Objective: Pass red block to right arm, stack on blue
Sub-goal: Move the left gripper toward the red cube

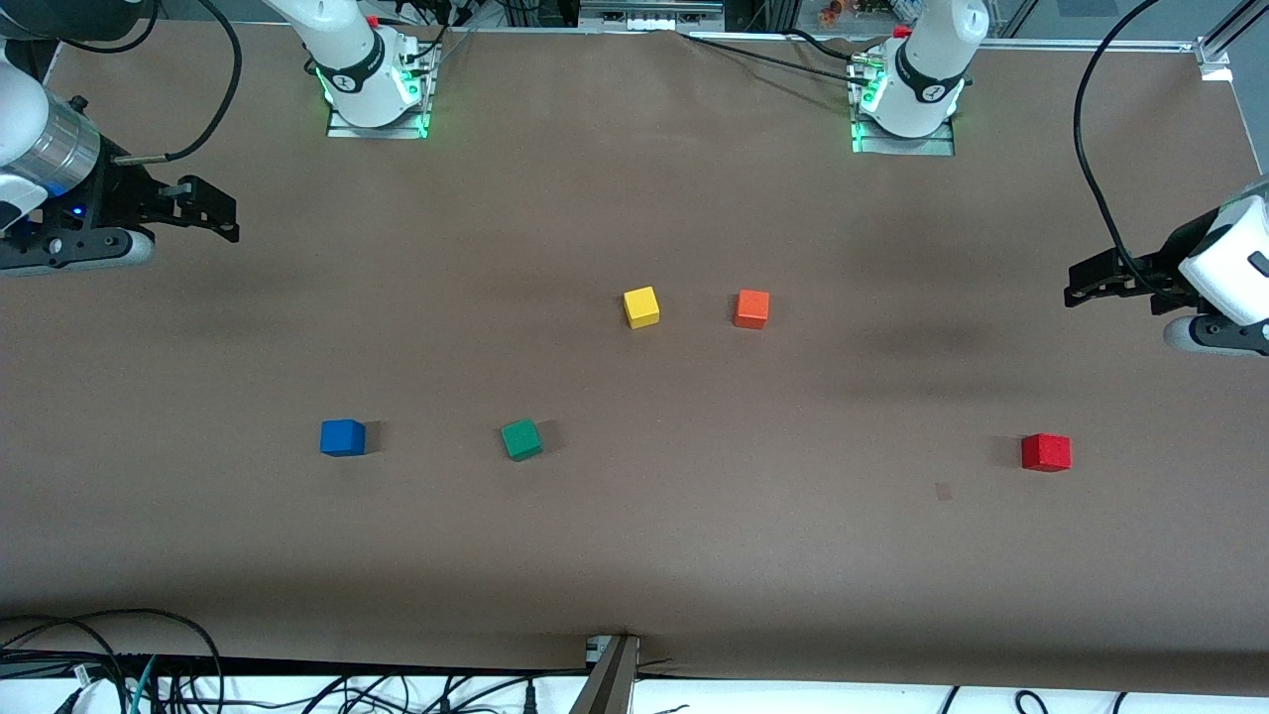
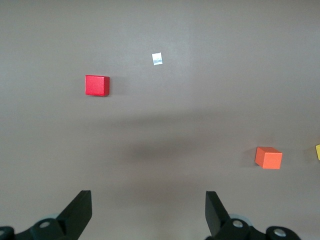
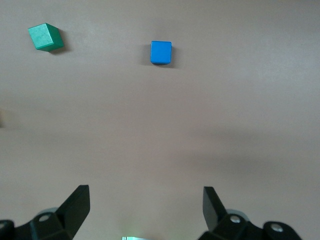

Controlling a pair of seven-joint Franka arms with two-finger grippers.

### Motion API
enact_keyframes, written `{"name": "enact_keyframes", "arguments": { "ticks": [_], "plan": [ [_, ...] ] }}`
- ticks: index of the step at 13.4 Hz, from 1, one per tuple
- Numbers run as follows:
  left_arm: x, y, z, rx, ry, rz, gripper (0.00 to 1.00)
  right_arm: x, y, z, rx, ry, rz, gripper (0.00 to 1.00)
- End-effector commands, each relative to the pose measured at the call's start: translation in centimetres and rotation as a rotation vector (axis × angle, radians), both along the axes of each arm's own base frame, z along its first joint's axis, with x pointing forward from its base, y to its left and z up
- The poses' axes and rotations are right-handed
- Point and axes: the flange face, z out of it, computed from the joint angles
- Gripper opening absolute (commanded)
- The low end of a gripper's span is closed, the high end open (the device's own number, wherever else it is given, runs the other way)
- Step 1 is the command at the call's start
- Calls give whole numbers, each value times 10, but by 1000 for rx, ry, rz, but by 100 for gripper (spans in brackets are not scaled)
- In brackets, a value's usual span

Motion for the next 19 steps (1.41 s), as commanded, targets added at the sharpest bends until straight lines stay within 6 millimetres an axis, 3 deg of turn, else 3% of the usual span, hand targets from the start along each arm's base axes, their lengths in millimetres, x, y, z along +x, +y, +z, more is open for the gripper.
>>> {"name": "enact_keyframes", "arguments": {
  "ticks": [1, 6, 8, 11, 13, 15, 17, 19],
  "plan": [
    [3, 0, 6, -9, 0, 4, 100, -5, 3, 1, 8, 9, -5, 100],
    [5, -1, 3, -9, 3, 2, 100, -11, 14, -2, 4, 49, 15, 100],
    [18, 3, -1, -1, -15, 5, 100, -11, 14, -2, 2, 47, 15, 100],
    [32, 27, -13, 5, -10, -4, 100, -11, 14, -2, 3, 44, 15, 100],
    [47, 54, -35, 2, -9, -13, 100, -10, 13, -2, 3, 44, 12, 100],
    [61, 68, -66, 1, 3, -2, 100, -10, 13, -3, 4, 46, 12, 100],
    [79, 71, -108, 8, 7, -3, 100, -10, 12, -3, 4, 46, 10, 100],
    [94, 89, -157, 9, 3, 3, 100, -10, 12, -2, 4, 45, 10, 100]
  ]
}}
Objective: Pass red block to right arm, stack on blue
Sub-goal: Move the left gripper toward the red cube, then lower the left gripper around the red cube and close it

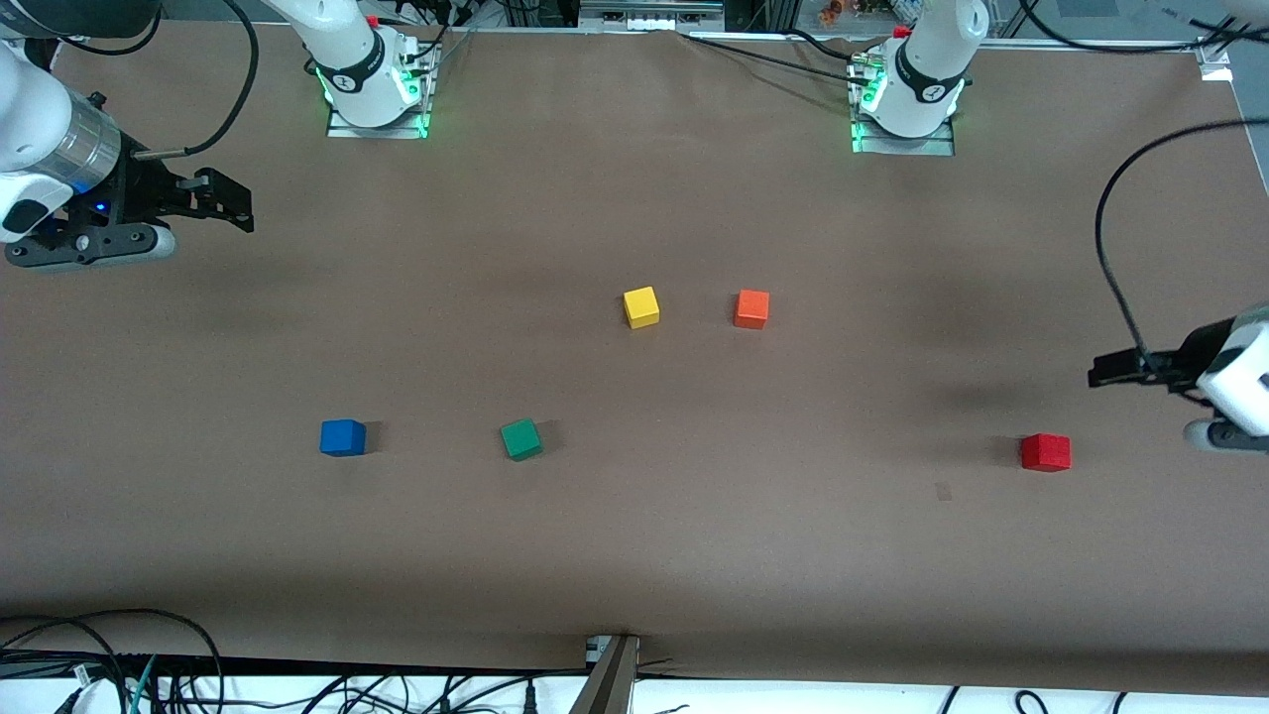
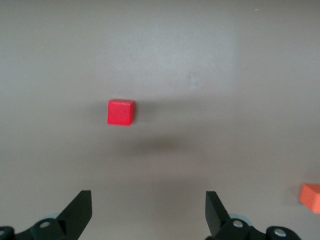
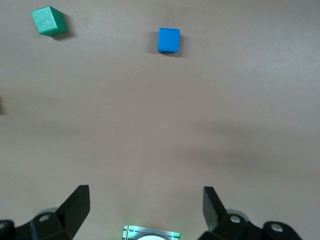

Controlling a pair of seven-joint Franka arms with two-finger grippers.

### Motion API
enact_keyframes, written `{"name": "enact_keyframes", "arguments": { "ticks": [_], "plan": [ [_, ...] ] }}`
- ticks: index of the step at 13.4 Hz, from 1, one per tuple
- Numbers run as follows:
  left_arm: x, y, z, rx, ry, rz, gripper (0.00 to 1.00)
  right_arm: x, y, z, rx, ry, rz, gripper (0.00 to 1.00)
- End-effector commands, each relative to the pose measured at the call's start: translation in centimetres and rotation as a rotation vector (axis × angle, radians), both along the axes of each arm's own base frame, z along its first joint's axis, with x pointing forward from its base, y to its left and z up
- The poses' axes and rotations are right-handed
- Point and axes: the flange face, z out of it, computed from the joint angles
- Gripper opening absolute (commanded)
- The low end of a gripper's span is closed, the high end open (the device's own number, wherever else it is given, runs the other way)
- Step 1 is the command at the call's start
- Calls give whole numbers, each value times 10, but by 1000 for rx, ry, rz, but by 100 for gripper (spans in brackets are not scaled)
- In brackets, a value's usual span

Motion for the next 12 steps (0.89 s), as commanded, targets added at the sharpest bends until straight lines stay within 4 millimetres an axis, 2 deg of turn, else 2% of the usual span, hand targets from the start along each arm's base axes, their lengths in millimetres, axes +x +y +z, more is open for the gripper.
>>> {"name": "enact_keyframes", "arguments": {
  "ticks": [1, 2, 3, 5, 9, 12],
  "plan": [
    [25, 19, -57, 0, -13, -37, 100, -4, 0, 1, 6, 4, -12, 100],
    [32, 26, -80, -1, -30, -61, 100, -4, 0, 1, 5, 3, -12, 100],
    [34, 45, -103, -4, -38, -65, 100, -4, 0, 1, 6, 4, -12, 100],
    [36, 59, -140, 1, -67, -77, 100, -4, -1, 1, 5, 3, -13, 100],
    [38, 61, -178, 12, -65, -94, 100, -4, -1, 1, 5, 3, -13, 100],
    [30, 65, -210, 0, -37, -83, 100, -4, -1, 1, 5, 3, -13, 100]
  ]
}}
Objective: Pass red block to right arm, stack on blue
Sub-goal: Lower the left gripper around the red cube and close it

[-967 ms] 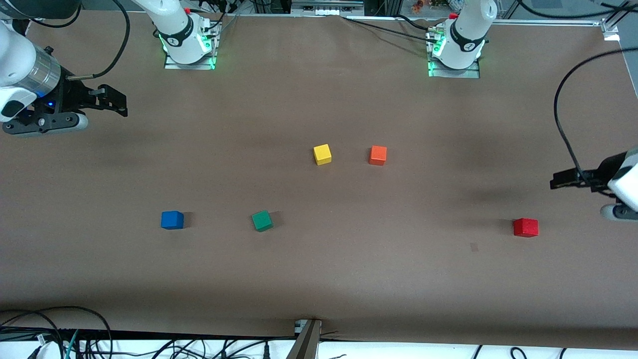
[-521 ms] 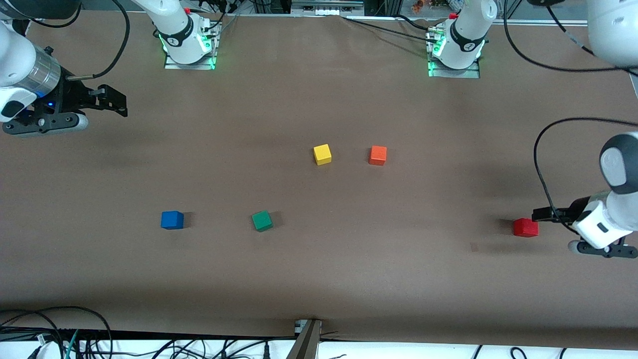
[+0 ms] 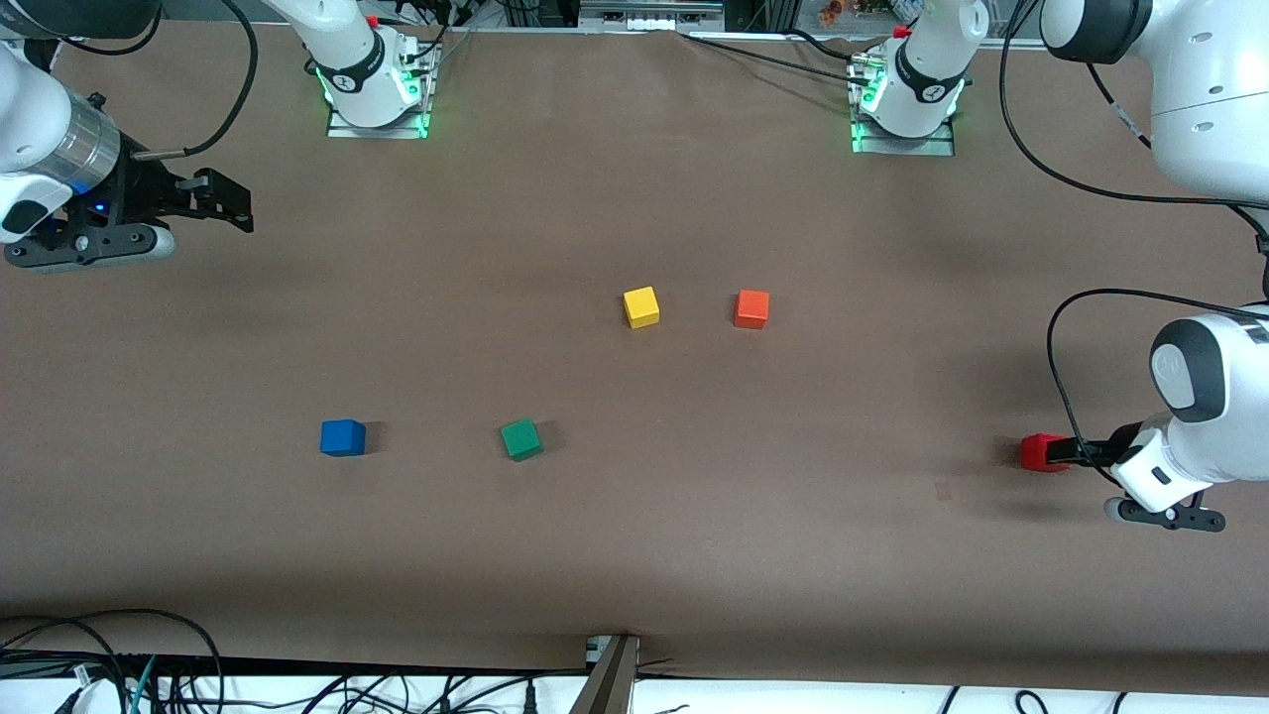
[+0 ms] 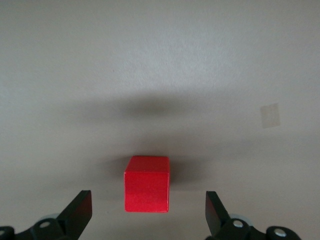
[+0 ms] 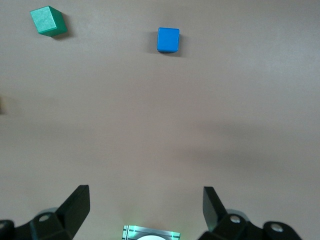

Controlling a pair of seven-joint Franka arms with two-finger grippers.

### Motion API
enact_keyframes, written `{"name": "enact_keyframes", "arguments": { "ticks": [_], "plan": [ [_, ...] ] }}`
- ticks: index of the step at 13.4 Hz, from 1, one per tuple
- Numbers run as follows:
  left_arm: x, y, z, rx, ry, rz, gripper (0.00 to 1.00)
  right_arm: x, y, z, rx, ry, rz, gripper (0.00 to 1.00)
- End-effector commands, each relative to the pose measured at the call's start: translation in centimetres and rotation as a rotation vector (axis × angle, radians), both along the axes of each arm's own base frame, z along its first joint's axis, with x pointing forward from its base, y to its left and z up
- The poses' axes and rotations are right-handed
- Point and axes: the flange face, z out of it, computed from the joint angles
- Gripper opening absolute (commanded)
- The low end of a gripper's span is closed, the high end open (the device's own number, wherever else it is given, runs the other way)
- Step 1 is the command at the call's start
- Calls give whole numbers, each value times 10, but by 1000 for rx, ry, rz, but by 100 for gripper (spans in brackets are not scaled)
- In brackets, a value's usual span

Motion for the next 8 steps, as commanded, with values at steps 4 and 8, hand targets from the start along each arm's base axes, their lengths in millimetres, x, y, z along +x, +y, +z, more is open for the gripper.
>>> {"name": "enact_keyframes", "arguments": {
  "ticks": [4, 8],
  "plan": [
    [-13, 2, -41, -6, -20, -56, 100, -4, -1, 1, 5, 2, -13, 100],
    [-23, 3, -58, -11, 1, -59, 100, -3, -3, 1, 3, 4, -16, 100]
  ]
}}
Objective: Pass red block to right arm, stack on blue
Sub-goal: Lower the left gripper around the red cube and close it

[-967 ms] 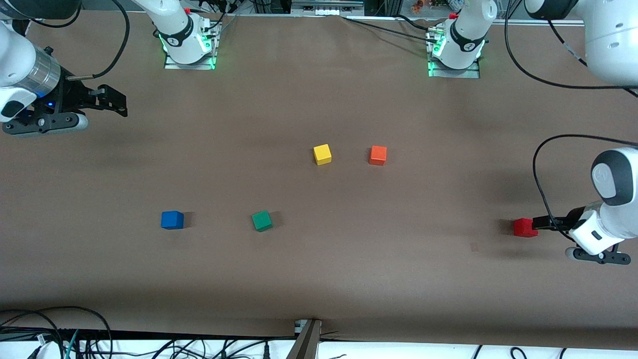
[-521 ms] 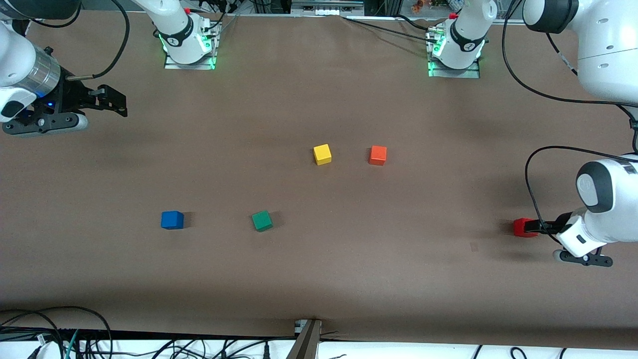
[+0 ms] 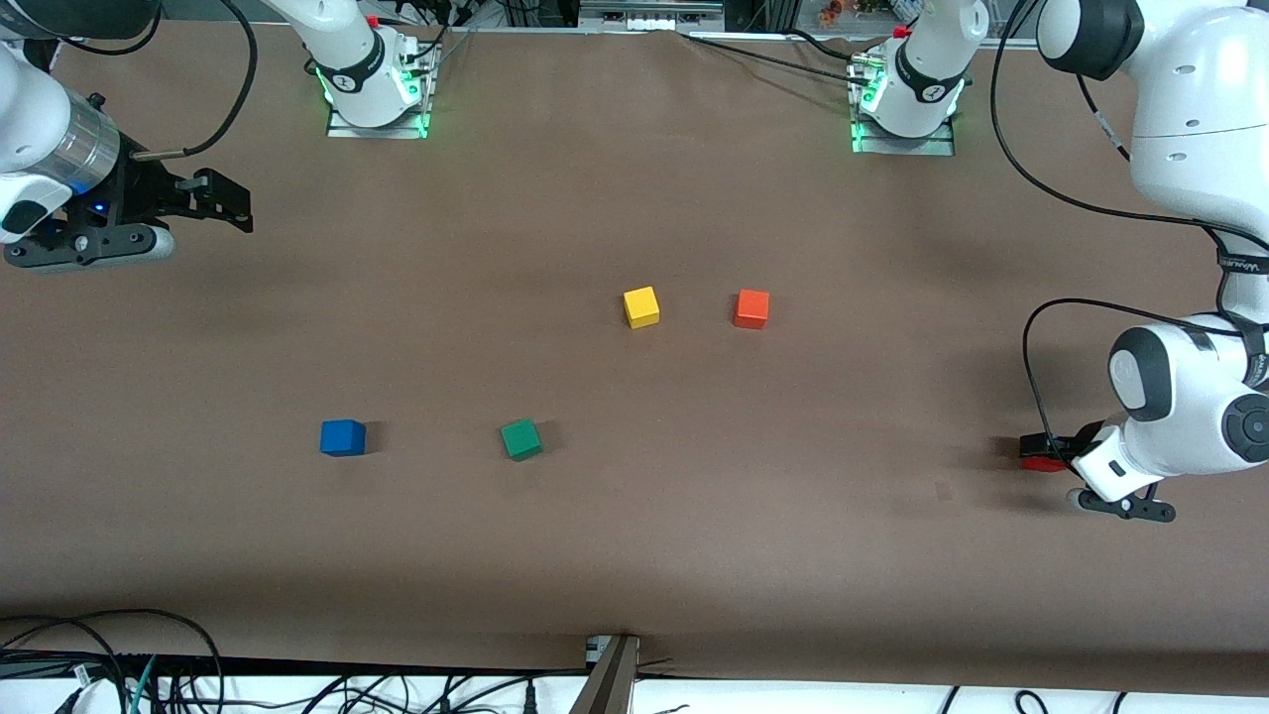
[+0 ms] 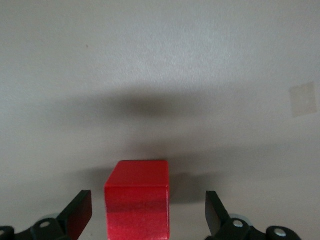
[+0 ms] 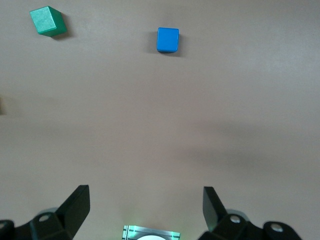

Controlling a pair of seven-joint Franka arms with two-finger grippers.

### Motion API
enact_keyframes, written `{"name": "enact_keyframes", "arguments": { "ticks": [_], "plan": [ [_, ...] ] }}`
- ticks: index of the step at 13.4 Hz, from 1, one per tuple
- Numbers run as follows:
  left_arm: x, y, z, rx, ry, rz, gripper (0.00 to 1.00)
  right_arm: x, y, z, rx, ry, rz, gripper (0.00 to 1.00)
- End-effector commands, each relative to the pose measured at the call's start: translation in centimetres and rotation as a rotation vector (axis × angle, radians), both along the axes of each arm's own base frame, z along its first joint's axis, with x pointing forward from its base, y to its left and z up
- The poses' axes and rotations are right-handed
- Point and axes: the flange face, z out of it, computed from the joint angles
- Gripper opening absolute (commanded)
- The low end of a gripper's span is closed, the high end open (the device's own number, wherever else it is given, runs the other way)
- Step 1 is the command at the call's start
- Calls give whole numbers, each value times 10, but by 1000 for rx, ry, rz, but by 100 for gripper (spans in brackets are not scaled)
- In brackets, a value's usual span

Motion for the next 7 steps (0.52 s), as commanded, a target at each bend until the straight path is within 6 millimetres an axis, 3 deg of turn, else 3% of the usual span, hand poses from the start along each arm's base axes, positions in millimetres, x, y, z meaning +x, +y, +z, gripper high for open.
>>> {"name": "enact_keyframes", "arguments": {
  "ticks": [1, 2, 5, 7],
  "plan": [
    [-10, 2, -5, -14, 8, -17, 100, -3, -2, 1, 3, 4, -14, 100],
    [-10, 2, -5, -13, 10, -20, 100, -3, -3, 0, 3, 5, -14, 100],
    [-11, 5, -4, -17, 10, -55, 34, -3, -3, 0, 3, 7, -16, 100],
    [-10, 7, -3, -16, 8, -52, 4, -3, -3, 0, 3, 5, -14, 100]
  ]
}}
